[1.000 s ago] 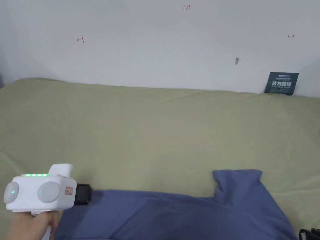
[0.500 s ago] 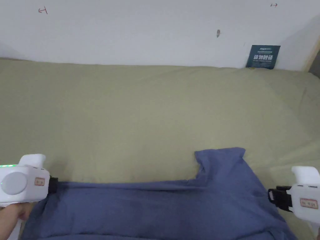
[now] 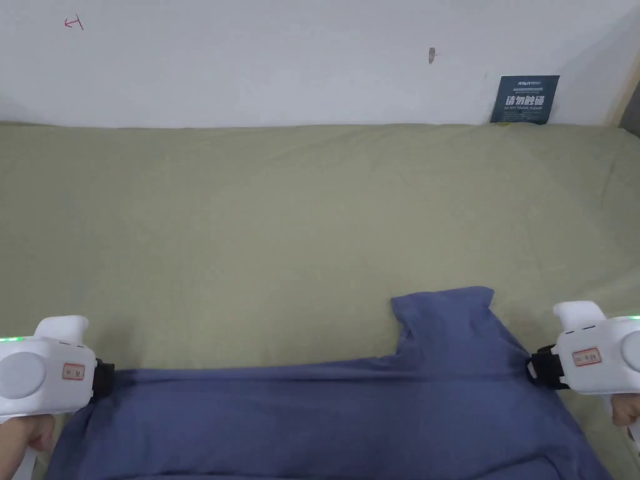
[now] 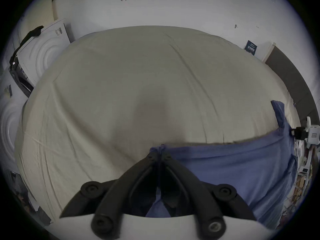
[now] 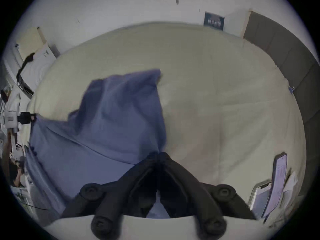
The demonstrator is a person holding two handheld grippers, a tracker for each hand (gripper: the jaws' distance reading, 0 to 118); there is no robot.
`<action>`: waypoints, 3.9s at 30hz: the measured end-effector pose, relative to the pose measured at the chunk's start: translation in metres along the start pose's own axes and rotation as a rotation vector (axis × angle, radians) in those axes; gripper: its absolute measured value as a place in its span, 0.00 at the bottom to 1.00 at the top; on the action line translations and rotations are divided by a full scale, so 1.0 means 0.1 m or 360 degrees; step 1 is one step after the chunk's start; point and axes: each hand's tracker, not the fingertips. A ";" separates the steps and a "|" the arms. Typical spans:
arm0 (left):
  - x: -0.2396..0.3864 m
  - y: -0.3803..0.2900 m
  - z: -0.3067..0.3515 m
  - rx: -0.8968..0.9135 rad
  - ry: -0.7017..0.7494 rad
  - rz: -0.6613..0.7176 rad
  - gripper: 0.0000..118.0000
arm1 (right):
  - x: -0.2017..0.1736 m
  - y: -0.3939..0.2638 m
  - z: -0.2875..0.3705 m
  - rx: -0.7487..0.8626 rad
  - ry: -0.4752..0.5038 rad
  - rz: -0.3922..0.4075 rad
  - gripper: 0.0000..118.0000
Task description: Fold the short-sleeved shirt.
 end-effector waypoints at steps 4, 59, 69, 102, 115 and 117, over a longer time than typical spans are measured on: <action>-0.01 -0.03 0.20 0.0021 -0.0013 -0.0001 0.01 | -0.14 -0.03 0.32 0.0060 0.0005 0.0090 0.03; 1.14 -1.52 2.67 0.1357 0.0060 -0.0099 0.02 | -2.08 -1.40 2.76 0.1452 -0.0212 0.0236 0.01; 1.35 -1.68 2.90 0.1530 0.0083 -0.0161 0.00 | -2.29 -1.44 2.90 0.1556 -0.0199 0.0202 0.01; -1.43 -1.69 0.77 -0.0323 -0.1186 0.0565 1.00 | -2.39 -1.52 2.57 0.1308 -0.0264 0.0166 0.01; -1.27 -1.80 0.45 -0.0353 -0.1464 0.0805 0.06 | -2.33 -1.59 2.51 0.1250 -0.0251 0.0144 0.01; -1.16 -1.84 0.33 -0.0398 -0.1332 0.0748 0.06 | -2.30 -1.59 2.54 0.1256 -0.0245 0.0138 0.01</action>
